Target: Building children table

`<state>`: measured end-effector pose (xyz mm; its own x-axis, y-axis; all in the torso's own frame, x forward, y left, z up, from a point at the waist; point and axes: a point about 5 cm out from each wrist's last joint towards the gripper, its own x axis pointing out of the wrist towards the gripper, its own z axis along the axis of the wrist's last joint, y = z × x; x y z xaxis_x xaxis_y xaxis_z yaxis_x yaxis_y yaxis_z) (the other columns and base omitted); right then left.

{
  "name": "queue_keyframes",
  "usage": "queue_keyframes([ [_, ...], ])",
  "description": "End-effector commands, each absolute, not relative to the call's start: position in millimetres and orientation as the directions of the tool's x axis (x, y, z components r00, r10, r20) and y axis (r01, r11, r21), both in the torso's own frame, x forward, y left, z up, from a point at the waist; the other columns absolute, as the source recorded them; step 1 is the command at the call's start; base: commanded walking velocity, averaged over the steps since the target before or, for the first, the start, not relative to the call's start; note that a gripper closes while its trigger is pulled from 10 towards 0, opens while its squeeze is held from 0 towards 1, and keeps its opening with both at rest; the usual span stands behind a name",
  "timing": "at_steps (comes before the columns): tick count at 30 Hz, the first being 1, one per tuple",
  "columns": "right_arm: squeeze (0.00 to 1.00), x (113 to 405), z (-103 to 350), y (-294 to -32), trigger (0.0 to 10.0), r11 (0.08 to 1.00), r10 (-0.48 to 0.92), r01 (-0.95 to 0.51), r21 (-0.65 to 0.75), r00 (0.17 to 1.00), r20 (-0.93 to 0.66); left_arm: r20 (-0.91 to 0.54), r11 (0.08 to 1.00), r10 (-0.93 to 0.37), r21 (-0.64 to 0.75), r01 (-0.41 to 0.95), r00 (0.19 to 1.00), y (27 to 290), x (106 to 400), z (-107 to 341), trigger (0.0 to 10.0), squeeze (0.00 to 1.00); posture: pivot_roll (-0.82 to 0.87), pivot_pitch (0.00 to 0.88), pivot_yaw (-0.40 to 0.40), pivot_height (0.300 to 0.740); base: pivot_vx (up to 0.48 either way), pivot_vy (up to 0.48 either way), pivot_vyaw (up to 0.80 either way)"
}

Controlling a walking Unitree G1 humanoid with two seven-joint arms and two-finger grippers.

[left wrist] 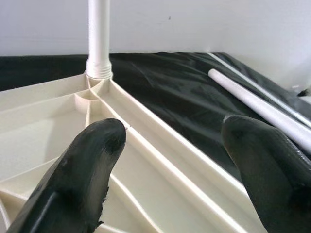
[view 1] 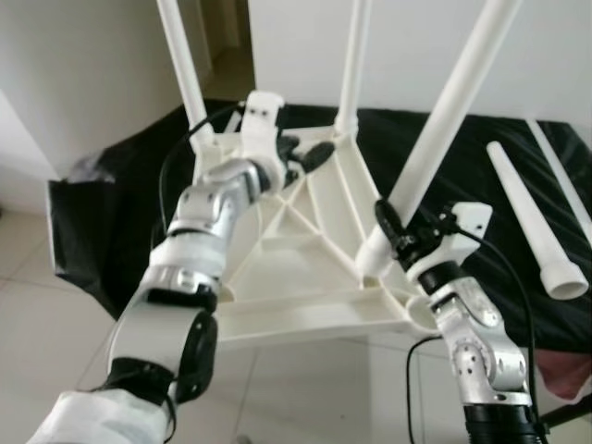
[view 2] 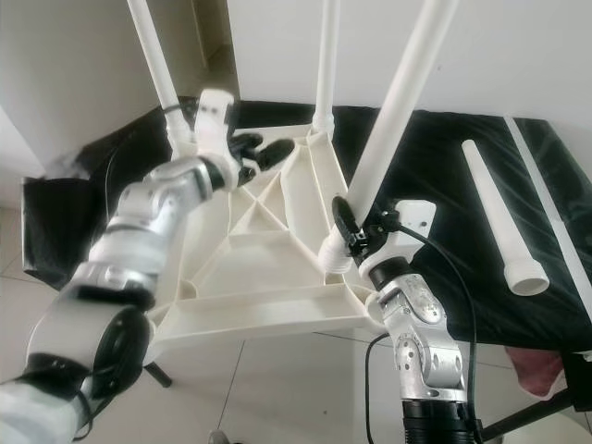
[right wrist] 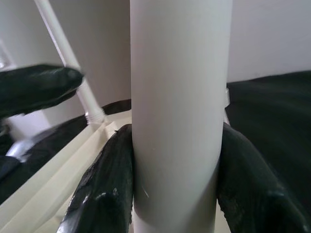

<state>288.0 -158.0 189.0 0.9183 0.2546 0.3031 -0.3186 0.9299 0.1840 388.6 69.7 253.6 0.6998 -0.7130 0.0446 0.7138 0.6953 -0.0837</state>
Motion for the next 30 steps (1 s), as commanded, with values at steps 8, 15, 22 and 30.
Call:
queue_keyframes([
  [8,0.0,292.5,199.7,-160.3,10.0,0.941,0.208,-0.283,0.183,0.915,0.346,0.038,0.392,-0.919,-0.022,0.92,0.392,60.8,342.8,227.1,10.0,0.0,0.01,0.0,0.027,0.74,0.0,0.0,0.0],
  [15,0.0,292.9,199.1,-160.5,10.0,0.944,0.206,-0.278,0.179,0.918,0.34,-0.064,0.275,-0.96,-0.053,0.96,0.272,50.2,315.0,194.1,10.0,0.0,0.01,0.0,0.019,0.74,0.0,0.0,0.0],
  [22,0.0,293.8,197.1,-162.8,10.0,0.948,0.199,-0.266,0.176,0.924,0.327,-0.174,0.162,-0.971,0.017,0.987,0.162,42.9,284.5,164.0,10.0,0.0,0.01,0.0,0.014,0.74,0.0,0.0,0.0],
  [30,0.0,294.7,194.3,-164.6,10.0,0.95,0.197,-0.261,0.174,0.928,0.317,-0.275,0.121,-0.952,0.063,0.991,0.133,46.8,273.3,144.3,10.0,0.0,0.01,0.0,0.01,0.74,0.0,0.0,0.0],
])
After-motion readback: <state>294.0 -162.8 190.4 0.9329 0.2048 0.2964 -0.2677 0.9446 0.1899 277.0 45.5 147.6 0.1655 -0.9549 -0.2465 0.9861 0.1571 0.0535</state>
